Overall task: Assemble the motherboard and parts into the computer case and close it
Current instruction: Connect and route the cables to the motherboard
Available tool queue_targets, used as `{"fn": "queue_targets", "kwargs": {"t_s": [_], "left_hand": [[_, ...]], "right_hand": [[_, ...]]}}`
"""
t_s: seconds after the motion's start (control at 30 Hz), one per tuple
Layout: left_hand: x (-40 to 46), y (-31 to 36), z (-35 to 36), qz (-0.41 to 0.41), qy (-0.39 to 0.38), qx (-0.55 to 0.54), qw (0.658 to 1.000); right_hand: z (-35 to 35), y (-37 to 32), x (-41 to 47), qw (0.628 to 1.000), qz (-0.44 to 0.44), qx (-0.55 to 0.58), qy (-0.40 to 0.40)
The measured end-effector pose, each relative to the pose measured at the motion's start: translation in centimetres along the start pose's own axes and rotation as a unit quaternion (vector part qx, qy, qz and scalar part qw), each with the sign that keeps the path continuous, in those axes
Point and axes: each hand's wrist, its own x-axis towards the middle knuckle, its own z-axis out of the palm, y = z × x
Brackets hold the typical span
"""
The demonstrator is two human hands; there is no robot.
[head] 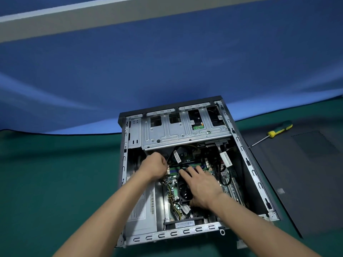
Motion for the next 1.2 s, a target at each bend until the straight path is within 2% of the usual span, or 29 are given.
{"fn": "queue_targets", "kwargs": {"t_s": [0.07, 0.23, 0.37, 0.47, 0.6, 0.7, 0.77, 0.87, 0.93, 1.0, 1.07, 1.2], "left_hand": [[-0.4, 0.5, 0.0, 0.001, -0.002, 0.042, 0.999], [-0.6, 1.5, -0.9, -0.027, -0.023, -0.177, 0.983], [-1.6, 1.7, -0.5, 0.006, 0.016, -0.183, 0.983], [-1.8, 1.5, -0.7, 0.016, 0.029, -0.199, 0.979], [-2.2, 2.0, -0.3, 0.043, 0.051, -0.227, 0.972], [-2.1, 1.7, 0.4, 0.056, 0.094, -0.249, 0.962], [-1.9, 1.5, 0.8, 0.050, 0.115, -0.266, 0.956], [-1.8, 1.7, 1.3, 0.046, 0.129, -0.241, 0.961], [-1.9, 1.7, 1.6, 0.050, 0.130, -0.186, 0.973], [-2.0, 1.8, 1.9, 0.065, 0.159, -0.075, 0.982], [-2.1, 1.7, 2.0, 0.075, 0.211, 0.026, 0.974], [-2.3, 1.5, 2.0, 0.066, 0.259, 0.067, 0.961]], "right_hand": [[0.3, 0.1, -0.2, 1.000, 0.001, 0.017, -0.003], [0.2, 0.6, -0.3, 0.995, -0.012, 0.093, 0.016], [-0.2, 0.4, -0.5, 0.984, 0.010, 0.173, 0.047], [-0.6, 0.3, -0.4, 0.980, 0.017, 0.180, 0.082], [-0.8, -0.1, -0.6, 0.965, -0.019, 0.204, 0.164], [-0.8, -1.0, -0.6, 0.955, -0.048, 0.229, 0.184], [-0.8, -1.2, -0.3, 0.940, -0.031, 0.279, 0.192], [-0.9, -1.0, 0.2, 0.887, 0.053, 0.421, 0.179], [-1.0, -1.1, 0.7, 0.807, 0.096, 0.561, 0.160], [-1.1, -1.3, 1.1, 0.734, 0.109, 0.657, 0.131], [-1.5, -1.5, 1.3, 0.679, 0.114, 0.720, 0.086], [-2.1, -1.2, 1.5, 0.594, 0.119, 0.795, 0.027]]}}
